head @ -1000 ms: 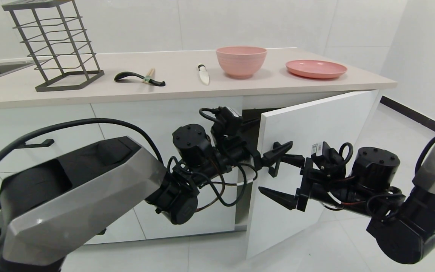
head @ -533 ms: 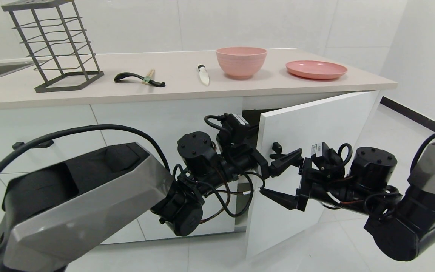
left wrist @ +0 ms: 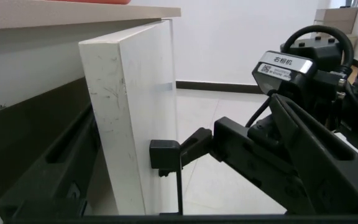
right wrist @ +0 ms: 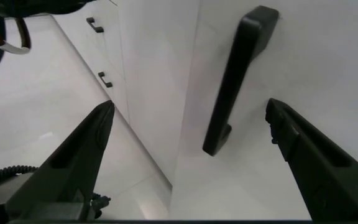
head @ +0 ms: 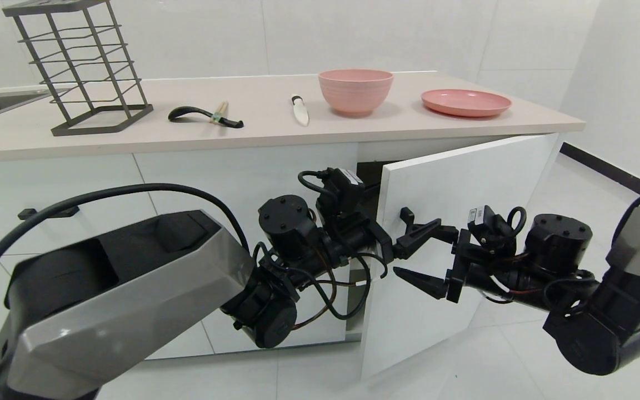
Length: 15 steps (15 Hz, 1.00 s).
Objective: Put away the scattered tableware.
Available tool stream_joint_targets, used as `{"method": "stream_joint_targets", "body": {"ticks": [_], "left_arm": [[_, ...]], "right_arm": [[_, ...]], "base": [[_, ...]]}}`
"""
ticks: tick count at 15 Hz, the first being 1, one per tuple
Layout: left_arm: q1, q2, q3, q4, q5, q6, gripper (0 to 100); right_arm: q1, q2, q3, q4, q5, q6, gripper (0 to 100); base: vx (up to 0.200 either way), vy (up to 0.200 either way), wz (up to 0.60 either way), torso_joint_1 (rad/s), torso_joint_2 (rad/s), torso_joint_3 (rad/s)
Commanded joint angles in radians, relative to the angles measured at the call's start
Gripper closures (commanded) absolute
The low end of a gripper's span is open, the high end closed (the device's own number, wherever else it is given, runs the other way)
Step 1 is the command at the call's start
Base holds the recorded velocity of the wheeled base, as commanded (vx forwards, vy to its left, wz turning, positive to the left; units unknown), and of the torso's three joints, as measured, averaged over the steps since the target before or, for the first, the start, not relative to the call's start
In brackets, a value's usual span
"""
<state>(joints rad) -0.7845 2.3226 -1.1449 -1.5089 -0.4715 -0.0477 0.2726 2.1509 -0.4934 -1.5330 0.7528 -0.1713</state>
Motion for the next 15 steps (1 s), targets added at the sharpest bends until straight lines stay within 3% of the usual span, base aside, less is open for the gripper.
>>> {"method": "stream_joint_targets", "body": {"ticks": [1, 7, 9, 10, 15], "left_arm": [[-0.002, -0.003, -0.001, -0.002, -0.004, 0.0, 0], [-0.004, -0.005, -0.001, -0.01, 0.03, 0.011, 0], [-0.004, -0.005, -0.001, -0.01, 0.044, 0.088, 0], [-0.004, -0.003, -0.001, -0.008, 0.044, 0.107, 0], [-0.004, -0.002, -0.004, -0.001, 0.053, 0.114, 0]], "right_arm": [[-0.012, 0.0, 0.007, -0.004, -0.007, -0.001, 0], [-0.019, -0.106, 0.113, -0.006, -0.004, -0.013, 0], [-0.018, -0.226, 0.167, -0.004, -0.004, -0.016, 0], [-0.021, -0.278, 0.199, -0.004, -0.004, -0.016, 0], [-0.018, -0.583, 0.454, -0.004, -0.004, -0.02, 0]], "base": [[0.0, 0.0, 0.0, 0.0, 0.0, 0.0], [0.0, 0.0, 0.0, 0.0, 0.0, 0.0], [0.0, 0.0, 0.0, 0.0, 0.0, 0.0], [0.0, 0.0, 0.0, 0.0, 0.0, 0.0], [0.0, 0.0, 0.0, 0.0, 0.0, 0.0]]}}
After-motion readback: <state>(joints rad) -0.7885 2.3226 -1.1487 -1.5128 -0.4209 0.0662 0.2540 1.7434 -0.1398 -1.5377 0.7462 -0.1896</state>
